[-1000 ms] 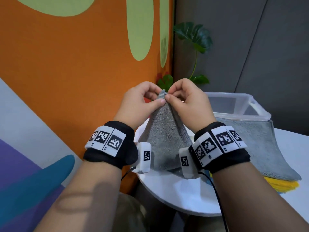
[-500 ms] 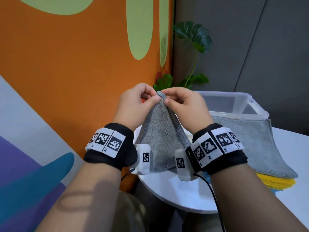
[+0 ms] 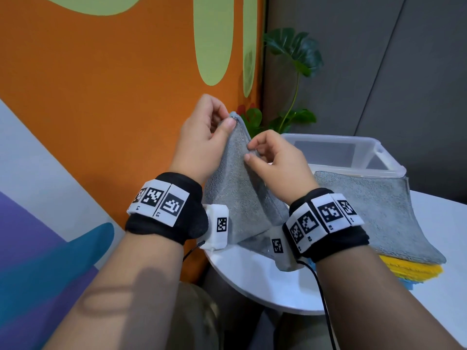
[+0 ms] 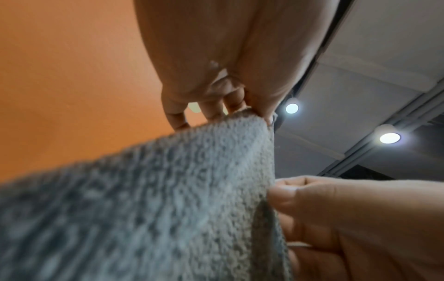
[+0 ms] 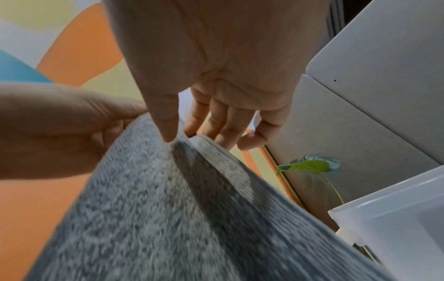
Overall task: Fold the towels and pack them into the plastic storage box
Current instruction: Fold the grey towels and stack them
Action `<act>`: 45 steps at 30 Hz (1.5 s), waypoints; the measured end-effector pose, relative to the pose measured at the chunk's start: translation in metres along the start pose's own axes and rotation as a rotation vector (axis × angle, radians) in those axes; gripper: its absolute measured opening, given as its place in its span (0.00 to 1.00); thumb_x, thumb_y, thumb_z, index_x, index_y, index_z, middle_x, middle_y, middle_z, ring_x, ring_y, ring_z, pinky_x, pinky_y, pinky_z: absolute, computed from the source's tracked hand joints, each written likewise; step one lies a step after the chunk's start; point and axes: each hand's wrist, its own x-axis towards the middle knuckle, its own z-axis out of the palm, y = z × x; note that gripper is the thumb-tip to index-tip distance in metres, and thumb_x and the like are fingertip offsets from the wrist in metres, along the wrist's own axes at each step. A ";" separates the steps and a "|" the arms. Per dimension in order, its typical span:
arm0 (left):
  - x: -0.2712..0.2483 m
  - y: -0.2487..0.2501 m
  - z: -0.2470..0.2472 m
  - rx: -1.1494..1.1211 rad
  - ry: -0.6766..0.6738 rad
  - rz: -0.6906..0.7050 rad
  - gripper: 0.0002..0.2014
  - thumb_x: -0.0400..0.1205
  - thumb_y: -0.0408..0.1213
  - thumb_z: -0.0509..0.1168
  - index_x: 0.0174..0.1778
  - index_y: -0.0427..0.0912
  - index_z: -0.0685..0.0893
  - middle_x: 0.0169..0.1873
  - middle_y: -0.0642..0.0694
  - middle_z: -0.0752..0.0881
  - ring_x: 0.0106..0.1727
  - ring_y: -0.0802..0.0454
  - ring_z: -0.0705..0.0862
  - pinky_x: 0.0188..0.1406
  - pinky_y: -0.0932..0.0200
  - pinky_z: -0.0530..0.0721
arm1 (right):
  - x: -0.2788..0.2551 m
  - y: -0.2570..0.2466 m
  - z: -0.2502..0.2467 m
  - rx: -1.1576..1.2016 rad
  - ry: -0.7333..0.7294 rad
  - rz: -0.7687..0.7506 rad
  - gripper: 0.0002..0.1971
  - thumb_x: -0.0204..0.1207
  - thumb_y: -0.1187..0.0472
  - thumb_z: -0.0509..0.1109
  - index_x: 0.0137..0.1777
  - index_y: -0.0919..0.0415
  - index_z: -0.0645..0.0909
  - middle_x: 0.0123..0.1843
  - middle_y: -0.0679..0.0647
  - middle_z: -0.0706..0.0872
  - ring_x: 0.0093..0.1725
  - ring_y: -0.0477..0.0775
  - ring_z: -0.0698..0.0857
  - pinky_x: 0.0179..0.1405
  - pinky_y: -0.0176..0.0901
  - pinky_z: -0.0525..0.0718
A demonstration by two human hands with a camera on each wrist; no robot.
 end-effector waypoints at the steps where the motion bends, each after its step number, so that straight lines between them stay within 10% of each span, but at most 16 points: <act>1: 0.001 0.003 -0.001 -0.004 0.024 0.019 0.11 0.81 0.33 0.63 0.42 0.55 0.70 0.35 0.58 0.74 0.37 0.61 0.73 0.42 0.61 0.74 | -0.001 0.002 0.001 -0.035 -0.025 0.008 0.07 0.74 0.55 0.73 0.49 0.48 0.77 0.37 0.42 0.79 0.36 0.37 0.77 0.38 0.26 0.73; 7: 0.008 0.011 -0.006 -0.039 0.138 0.102 0.04 0.83 0.33 0.59 0.49 0.46 0.70 0.39 0.57 0.74 0.40 0.59 0.74 0.44 0.61 0.75 | -0.003 0.004 0.007 -0.216 -0.268 0.051 0.09 0.74 0.49 0.72 0.47 0.50 0.77 0.44 0.48 0.85 0.45 0.51 0.82 0.45 0.42 0.79; 14: 0.019 0.011 -0.024 -0.003 0.277 0.106 0.12 0.83 0.31 0.58 0.45 0.56 0.67 0.39 0.59 0.72 0.39 0.64 0.72 0.43 0.66 0.73 | -0.007 0.021 0.018 -0.570 -0.509 0.274 0.05 0.78 0.54 0.64 0.47 0.54 0.79 0.45 0.56 0.83 0.50 0.60 0.83 0.56 0.52 0.83; 21: 0.019 -0.020 -0.060 0.171 0.534 -0.001 0.07 0.83 0.32 0.55 0.47 0.51 0.66 0.38 0.61 0.69 0.37 0.74 0.72 0.40 0.74 0.67 | 0.002 0.026 -0.011 -0.578 -0.170 0.455 0.09 0.81 0.53 0.58 0.47 0.52 0.79 0.45 0.54 0.82 0.49 0.61 0.81 0.59 0.58 0.80; 33: -0.003 -0.046 -0.074 0.371 0.653 -0.173 0.07 0.85 0.35 0.53 0.57 0.40 0.71 0.44 0.46 0.75 0.44 0.43 0.76 0.40 0.59 0.63 | 0.010 0.030 -0.040 -0.442 0.312 0.429 0.07 0.80 0.52 0.65 0.54 0.49 0.82 0.55 0.55 0.86 0.56 0.62 0.82 0.61 0.59 0.77; 38: -0.004 -0.048 -0.072 0.331 0.707 -0.196 0.04 0.85 0.35 0.53 0.55 0.44 0.69 0.43 0.45 0.76 0.40 0.50 0.72 0.40 0.62 0.64 | 0.010 0.022 -0.046 -0.160 0.552 0.336 0.11 0.79 0.57 0.68 0.58 0.54 0.71 0.49 0.49 0.81 0.51 0.58 0.83 0.53 0.55 0.81; 45: -0.005 -0.051 -0.069 0.273 0.741 -0.222 0.04 0.85 0.34 0.54 0.52 0.46 0.65 0.36 0.54 0.73 0.39 0.55 0.71 0.40 0.69 0.66 | 0.016 0.024 -0.049 -0.135 0.600 0.304 0.11 0.81 0.55 0.63 0.57 0.56 0.83 0.55 0.55 0.86 0.56 0.56 0.82 0.60 0.51 0.79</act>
